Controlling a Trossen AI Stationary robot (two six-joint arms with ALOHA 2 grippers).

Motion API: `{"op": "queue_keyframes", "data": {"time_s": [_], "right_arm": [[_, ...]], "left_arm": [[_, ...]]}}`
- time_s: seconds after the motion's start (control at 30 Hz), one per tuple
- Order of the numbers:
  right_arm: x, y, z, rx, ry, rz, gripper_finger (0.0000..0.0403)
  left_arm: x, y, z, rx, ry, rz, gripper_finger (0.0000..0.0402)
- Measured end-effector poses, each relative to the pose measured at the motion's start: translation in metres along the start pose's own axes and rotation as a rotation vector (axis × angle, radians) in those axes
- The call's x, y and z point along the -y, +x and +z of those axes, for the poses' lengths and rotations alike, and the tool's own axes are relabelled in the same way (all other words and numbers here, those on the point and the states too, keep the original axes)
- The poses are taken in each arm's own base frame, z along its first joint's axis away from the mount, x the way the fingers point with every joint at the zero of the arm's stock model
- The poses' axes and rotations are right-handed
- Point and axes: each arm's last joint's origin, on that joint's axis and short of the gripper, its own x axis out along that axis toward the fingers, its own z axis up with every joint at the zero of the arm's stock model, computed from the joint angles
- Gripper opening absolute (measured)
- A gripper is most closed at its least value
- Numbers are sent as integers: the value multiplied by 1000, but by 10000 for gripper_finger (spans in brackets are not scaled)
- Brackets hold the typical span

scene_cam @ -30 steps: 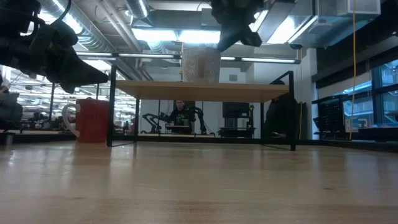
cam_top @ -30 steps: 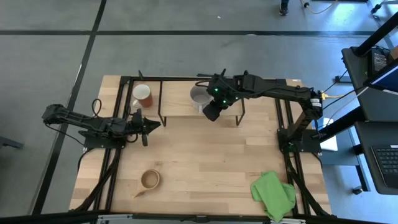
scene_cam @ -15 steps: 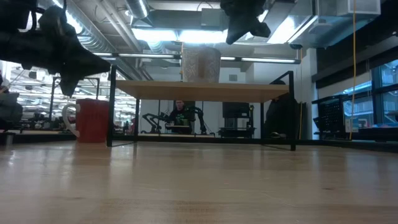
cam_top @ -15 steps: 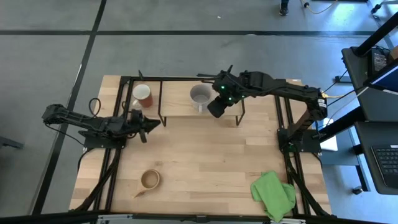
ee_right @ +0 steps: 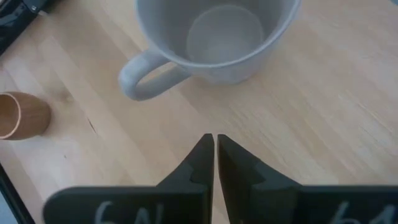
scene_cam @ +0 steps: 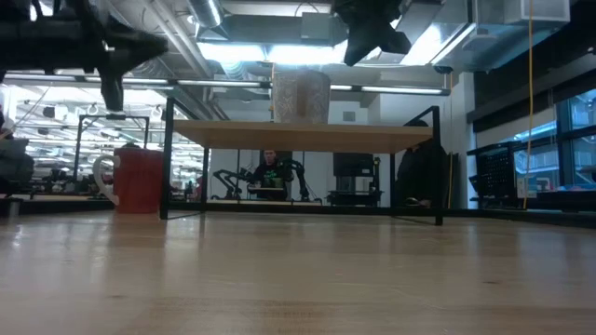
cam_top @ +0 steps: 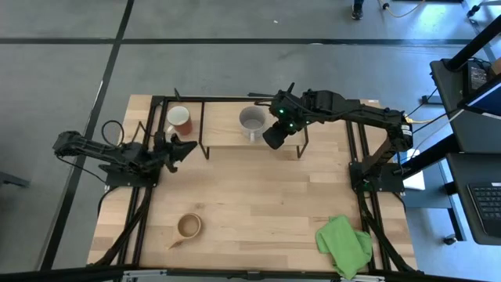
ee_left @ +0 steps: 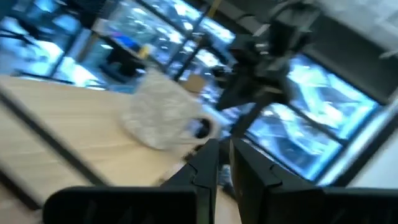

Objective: Stack small to large cups/mugs on shelf
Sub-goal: Put the red mug on the shelf

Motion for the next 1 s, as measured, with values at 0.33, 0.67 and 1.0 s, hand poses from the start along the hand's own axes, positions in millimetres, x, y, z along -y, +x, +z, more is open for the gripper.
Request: {"op": "queue_keyframes", "data": {"time_s": [0.33,0.67,1.0], "right_arm": [[-4,0,-2,2,-8,0,23],[-3,0,-2,3,-12,-2,24],[-1,-1,-1,63,-15,-97,24]], "left_arm": [[8,-1,16,146,-166,-84,35],[68,8,104,62,248,-16,35],[90,-10,176,-368,454,568,35]]}}
